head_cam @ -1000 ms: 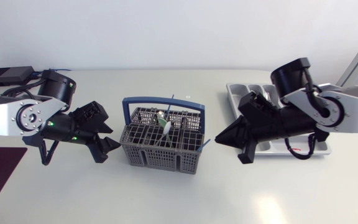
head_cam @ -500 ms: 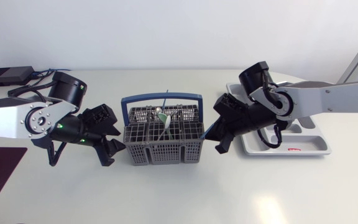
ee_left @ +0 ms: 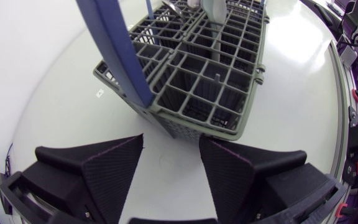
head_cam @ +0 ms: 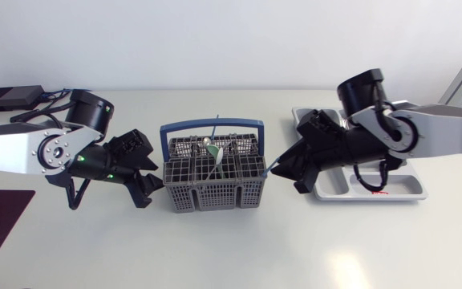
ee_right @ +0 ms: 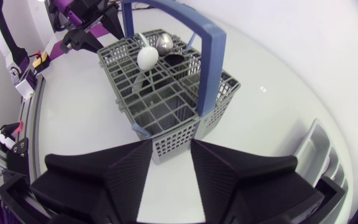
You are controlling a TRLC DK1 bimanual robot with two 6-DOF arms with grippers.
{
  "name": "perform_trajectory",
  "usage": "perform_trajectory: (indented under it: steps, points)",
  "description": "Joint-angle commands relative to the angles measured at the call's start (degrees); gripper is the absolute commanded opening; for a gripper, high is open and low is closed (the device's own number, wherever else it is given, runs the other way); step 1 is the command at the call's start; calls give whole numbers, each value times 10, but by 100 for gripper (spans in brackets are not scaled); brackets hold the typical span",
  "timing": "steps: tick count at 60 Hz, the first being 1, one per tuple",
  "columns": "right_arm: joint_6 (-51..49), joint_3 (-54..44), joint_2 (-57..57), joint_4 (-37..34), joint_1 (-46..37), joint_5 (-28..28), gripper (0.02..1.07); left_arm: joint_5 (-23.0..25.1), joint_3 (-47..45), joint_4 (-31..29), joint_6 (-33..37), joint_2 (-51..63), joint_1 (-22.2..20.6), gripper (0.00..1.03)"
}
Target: Unload the cutlery basket into the drawer organizer.
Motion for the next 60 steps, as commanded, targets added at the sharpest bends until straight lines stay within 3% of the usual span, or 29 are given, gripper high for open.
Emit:
perform_trajectory:
  steps: [1,23,27,39,45,60]
  points:
    - [8,-33,-54,-10,-8,-7,85,12,26,13,-16,8,4,73]
    - [31,-59,-81,-2,15,6,84,12,27,20,-42,-9,11,78]
    - [37,-57,-73,12,19,8,83,12,17,20,-41,-22,18,83]
    - [53,-40,-38,38,19,16,45,12,-13,19,-36,-73,46,89]
    - [59,-41,-30,59,19,19,33,15,-25,17,-32,-88,52,89]
    - [66,-33,-15,72,21,19,22,16,-34,18,-32,-105,52,90]
